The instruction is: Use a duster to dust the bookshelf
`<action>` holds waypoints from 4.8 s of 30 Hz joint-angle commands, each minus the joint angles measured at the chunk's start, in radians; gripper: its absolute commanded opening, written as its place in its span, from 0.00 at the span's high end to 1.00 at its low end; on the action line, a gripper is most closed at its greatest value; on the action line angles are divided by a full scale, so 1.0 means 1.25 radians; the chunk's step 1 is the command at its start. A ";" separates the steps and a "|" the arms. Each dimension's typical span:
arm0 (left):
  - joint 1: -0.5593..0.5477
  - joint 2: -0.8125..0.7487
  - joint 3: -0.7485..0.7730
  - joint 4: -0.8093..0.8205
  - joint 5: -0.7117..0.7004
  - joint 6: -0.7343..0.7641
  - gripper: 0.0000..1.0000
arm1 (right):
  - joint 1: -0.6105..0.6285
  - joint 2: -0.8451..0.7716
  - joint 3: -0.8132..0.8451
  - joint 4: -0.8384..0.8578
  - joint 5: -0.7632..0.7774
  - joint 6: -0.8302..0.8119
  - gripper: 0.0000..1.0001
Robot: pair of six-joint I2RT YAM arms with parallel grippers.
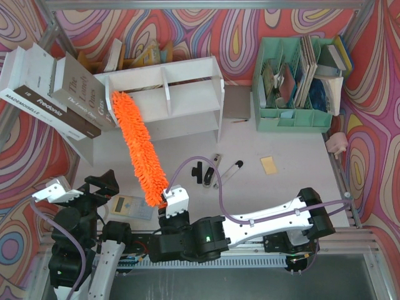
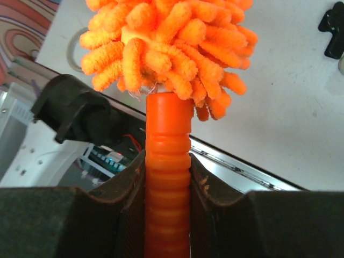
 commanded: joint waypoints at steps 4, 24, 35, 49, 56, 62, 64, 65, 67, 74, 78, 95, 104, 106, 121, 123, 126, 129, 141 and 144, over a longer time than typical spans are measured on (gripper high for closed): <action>-0.007 -0.013 0.002 -0.008 -0.013 -0.006 0.01 | -0.032 -0.043 -0.056 0.096 -0.017 0.002 1.00; -0.008 -0.011 0.003 -0.012 -0.019 -0.007 0.02 | -0.032 0.017 0.014 0.194 0.017 -0.161 1.00; -0.009 -0.013 0.001 -0.010 -0.015 -0.008 0.01 | -0.125 0.037 -0.006 0.173 -0.140 -0.078 1.00; -0.009 -0.020 0.000 -0.007 -0.016 -0.010 0.02 | -0.126 0.000 -0.015 -0.117 -0.004 0.281 1.00; -0.012 -0.021 -0.001 -0.006 -0.014 -0.010 0.02 | -0.126 -0.022 -0.056 -0.018 -0.029 0.221 1.00; -0.013 -0.021 0.000 -0.012 -0.021 -0.011 0.02 | -0.126 0.015 -0.024 0.090 -0.082 0.082 1.00; -0.014 -0.022 0.000 -0.010 -0.021 -0.012 0.01 | -0.126 0.020 -0.024 0.149 -0.113 0.008 1.00; -0.014 -0.021 0.000 -0.011 -0.020 -0.012 0.02 | -0.126 0.023 -0.026 0.190 -0.135 -0.031 1.00; -0.014 -0.018 0.000 -0.010 -0.019 -0.012 0.01 | -0.124 0.028 -0.020 0.223 -0.159 -0.077 1.00; -0.017 -0.013 0.000 -0.010 -0.019 -0.012 0.01 | -0.123 0.017 -0.034 0.220 -0.151 -0.069 1.00; -0.017 -0.012 0.000 -0.011 -0.021 -0.012 0.01 | -0.123 -0.012 -0.060 0.175 -0.111 -0.001 1.00; -0.017 -0.012 0.000 -0.012 -0.020 -0.014 0.02 | -0.094 -0.075 -0.102 0.051 0.021 0.171 1.00; -0.017 -0.012 0.000 -0.012 -0.021 -0.014 0.02 | -0.063 -0.081 -0.090 0.071 0.089 0.131 1.00; -0.017 -0.011 0.000 -0.012 -0.020 -0.014 0.01 | -0.051 -0.080 -0.084 0.065 0.109 0.130 1.00; -0.017 -0.011 0.000 -0.012 -0.016 -0.016 0.01 | -0.019 -0.075 -0.087 0.011 0.143 0.212 1.00; -0.017 -0.009 0.000 -0.012 -0.017 -0.015 0.01 | -0.021 -0.069 -0.084 0.009 0.134 0.212 1.00; -0.017 -0.010 -0.001 -0.011 -0.017 -0.016 0.01 | -0.030 -0.063 -0.082 0.018 0.110 0.200 1.00; -0.017 -0.011 -0.001 -0.011 -0.016 -0.016 0.01 | -0.039 -0.065 -0.093 0.073 0.079 0.136 1.00; -0.017 -0.014 -0.001 -0.010 -0.014 -0.016 0.01 | -0.043 -0.015 -0.052 0.256 -0.021 -0.101 1.00; -0.017 -0.016 -0.001 -0.012 -0.016 -0.016 0.01 | -0.043 -0.001 -0.034 0.250 -0.031 -0.114 1.00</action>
